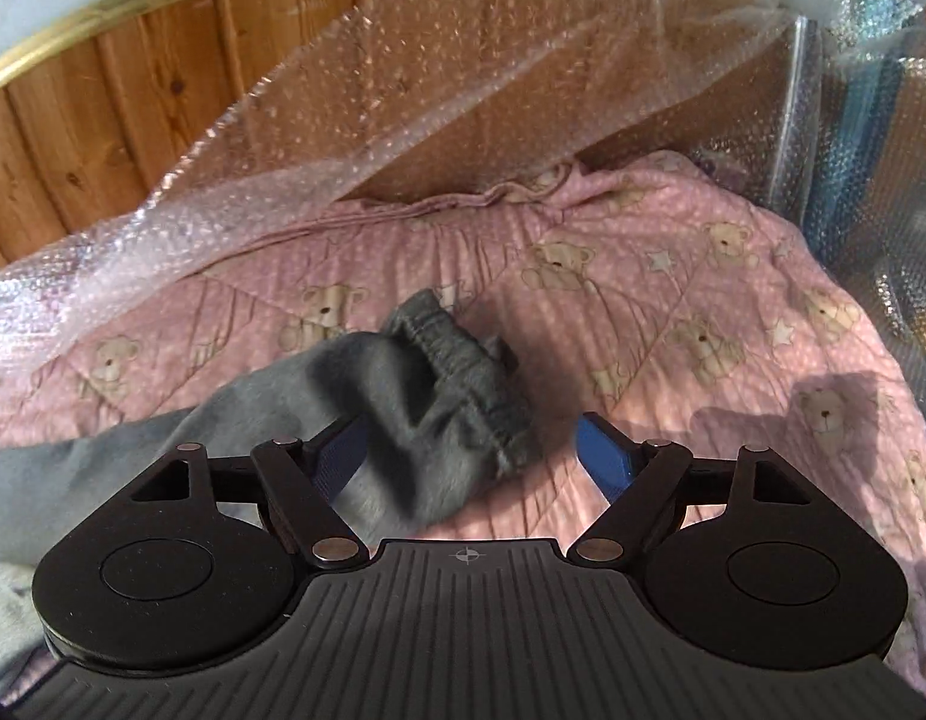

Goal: Fold clothes

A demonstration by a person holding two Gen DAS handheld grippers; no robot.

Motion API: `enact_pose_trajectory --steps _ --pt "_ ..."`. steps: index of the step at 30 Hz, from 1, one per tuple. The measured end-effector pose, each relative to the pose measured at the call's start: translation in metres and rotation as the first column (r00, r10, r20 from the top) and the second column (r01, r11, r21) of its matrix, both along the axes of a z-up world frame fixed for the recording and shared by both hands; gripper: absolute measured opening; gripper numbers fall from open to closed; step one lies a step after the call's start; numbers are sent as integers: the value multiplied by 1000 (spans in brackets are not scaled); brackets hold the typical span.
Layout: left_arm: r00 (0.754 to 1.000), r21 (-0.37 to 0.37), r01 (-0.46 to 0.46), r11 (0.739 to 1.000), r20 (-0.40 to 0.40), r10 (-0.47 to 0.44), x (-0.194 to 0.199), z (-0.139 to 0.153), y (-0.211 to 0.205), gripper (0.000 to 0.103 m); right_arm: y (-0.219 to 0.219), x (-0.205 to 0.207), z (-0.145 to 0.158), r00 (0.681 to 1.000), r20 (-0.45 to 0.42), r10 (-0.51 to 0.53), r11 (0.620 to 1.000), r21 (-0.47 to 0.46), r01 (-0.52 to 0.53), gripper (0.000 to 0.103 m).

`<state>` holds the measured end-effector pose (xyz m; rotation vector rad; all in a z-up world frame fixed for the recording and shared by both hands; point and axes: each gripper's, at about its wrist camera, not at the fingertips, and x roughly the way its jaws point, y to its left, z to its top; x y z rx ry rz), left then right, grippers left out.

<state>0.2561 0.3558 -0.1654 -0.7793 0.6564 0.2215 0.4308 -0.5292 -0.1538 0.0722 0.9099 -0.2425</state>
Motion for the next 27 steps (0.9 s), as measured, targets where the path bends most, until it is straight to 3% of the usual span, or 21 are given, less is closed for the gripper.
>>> enact_pose_trajectory --steps 4,7,10,13,16,19,20,21,22,23,25,27 --pt "1000 52 0 999 -30 2 1 8 -12 6 -24 36 -40 999 -38 -15 1000 16 15 78" --pt "999 72 -1 997 -35 3 0 13 -17 6 -31 43 -53 998 -46 31 998 60 -28 14" --pt "1000 82 0 997 -29 2 -1 17 -18 6 -18 19 -22 993 89 80 995 46 -85 9" --pt "1000 87 -4 996 -14 6 1 21 -17 6 -23 -14 26 983 173 65 992 95 -83 6" --pt "1000 83 -17 996 10 16 8 26 -16 6 -44 -41 78 975 223 -8 976 216 -41 6" --pt "999 76 -37 996 8 37 27 24 -13 6 -74 -46 116 959 238 -151 918 393 48 6" --pt "999 88 -43 995 -8 43 37 22 -13 6 -83 -29 114 957 221 -190 902 423 82 7" --pt "998 91 -50 995 -35 53 44 17 -13 6 -86 -3 102 965 190 -182 909 407 91 8" --pt "996 95 -58 994 -62 64 51 11 -14 6 -89 23 88 972 158 -171 915 391 98 20" --pt "993 99 -65 993 -89 74 58 6 -15 6 -91 47 67 981 116 -156 920 379 102 40" --pt "991 116 -53 992 -112 66 63 -1 -18 6 -98 61 35 970 55 -237 915 348 203 44" --pt "991 106 -40 994 -122 53 64 -8 -18 6 -99 50 20 964 75 -256 914 343 217 47"
